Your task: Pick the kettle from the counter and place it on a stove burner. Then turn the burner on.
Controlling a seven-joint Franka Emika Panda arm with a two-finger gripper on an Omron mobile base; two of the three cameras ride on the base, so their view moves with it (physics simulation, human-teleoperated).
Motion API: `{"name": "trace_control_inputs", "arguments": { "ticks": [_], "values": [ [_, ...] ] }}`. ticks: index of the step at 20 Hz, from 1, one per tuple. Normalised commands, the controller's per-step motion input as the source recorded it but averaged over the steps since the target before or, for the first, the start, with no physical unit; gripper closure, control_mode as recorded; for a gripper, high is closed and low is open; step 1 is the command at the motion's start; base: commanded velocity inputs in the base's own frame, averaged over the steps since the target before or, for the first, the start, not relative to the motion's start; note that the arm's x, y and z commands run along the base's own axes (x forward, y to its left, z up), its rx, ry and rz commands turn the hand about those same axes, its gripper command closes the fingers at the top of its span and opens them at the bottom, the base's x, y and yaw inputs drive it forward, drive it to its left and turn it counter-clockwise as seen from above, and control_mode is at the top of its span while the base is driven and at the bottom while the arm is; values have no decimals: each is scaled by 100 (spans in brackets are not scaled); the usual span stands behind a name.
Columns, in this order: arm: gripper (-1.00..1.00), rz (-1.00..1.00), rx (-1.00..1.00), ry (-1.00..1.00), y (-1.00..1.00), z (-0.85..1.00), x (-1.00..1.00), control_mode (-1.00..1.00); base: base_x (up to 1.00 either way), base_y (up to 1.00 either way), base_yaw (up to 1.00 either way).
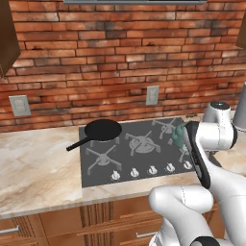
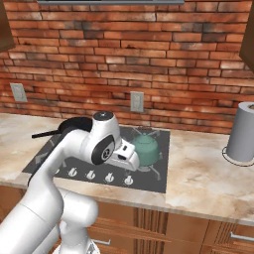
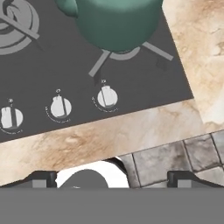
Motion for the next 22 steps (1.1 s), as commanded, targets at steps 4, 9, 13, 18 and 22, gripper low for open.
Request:
{"name": "trace_control_inputs", "arguments": {
  "ticks": [4, 9, 13, 18, 22],
  "values": [
    [-100, 0, -6, 9, 1, -18, 0, -100, 0, 0, 0],
    [-100, 0, -6, 4, 0, -30, 0, -100, 0, 0, 0],
    [-100, 0, 0, 0, 0, -14, 0, -100, 0, 0, 0],
    [-100, 0, 0, 0, 0, 0, 0, -100, 0, 0, 0],
    [-100, 0, 0, 0, 0, 0, 0, -100, 0, 0, 0]
  ]
}}
